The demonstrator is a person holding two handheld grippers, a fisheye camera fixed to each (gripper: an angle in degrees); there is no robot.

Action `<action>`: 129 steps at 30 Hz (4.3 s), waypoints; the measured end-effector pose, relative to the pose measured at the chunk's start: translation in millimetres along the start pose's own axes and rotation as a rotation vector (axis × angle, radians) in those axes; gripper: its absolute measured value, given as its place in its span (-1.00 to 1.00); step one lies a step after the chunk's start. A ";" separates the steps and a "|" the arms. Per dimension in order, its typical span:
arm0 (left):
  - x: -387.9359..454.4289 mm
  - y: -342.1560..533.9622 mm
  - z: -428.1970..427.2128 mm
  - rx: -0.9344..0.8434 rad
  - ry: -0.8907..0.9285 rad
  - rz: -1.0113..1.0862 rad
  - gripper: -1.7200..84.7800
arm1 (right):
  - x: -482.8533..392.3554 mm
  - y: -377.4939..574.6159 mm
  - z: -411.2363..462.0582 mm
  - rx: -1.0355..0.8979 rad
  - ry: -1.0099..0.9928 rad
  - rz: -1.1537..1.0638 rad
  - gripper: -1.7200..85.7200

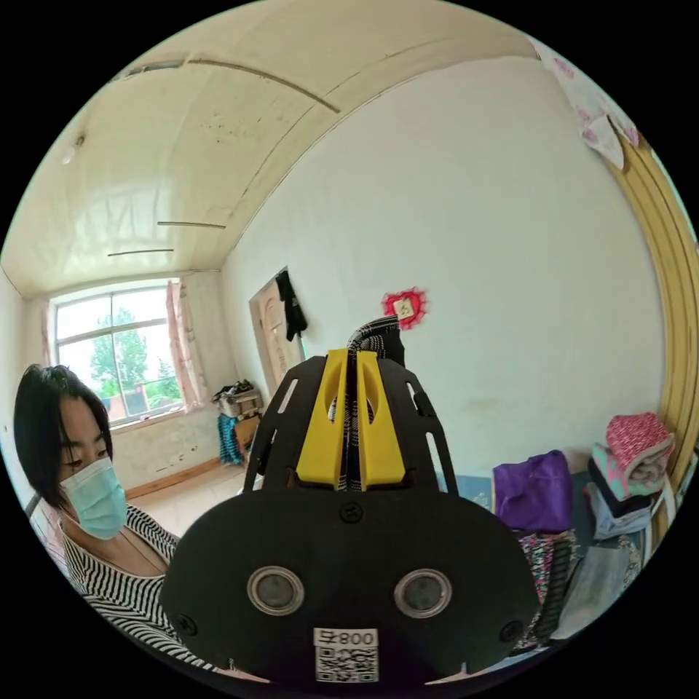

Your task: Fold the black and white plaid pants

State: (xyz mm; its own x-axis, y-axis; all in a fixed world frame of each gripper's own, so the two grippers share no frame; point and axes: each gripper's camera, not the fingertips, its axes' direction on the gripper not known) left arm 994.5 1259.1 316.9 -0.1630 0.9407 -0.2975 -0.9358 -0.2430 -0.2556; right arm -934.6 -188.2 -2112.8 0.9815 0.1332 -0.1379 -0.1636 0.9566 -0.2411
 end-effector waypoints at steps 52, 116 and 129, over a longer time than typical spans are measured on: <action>-245.3 452.1 -142.8 -0.075 -0.132 -0.571 -0.92 | -119.6 311.6 766.0 -1.187 0.065 0.333 -0.81; -506.9 469.1 -226.0 0.116 -0.454 -0.863 -0.82 | -228.0 356.6 975.3 -1.219 0.194 0.232 -0.86; -609.6 302.0 -35.4 -0.234 -0.270 -0.630 -0.76 | -105.5 460.0 856.4 -1.078 0.425 0.507 -0.80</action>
State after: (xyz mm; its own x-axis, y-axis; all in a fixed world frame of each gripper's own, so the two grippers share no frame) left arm 822.4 603.9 388.6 0.2855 0.9371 0.2007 -0.7910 0.3487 -0.5027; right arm -1028.0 459.7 -1386.5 0.7082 0.1371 -0.6926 -0.7055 0.1001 -0.7016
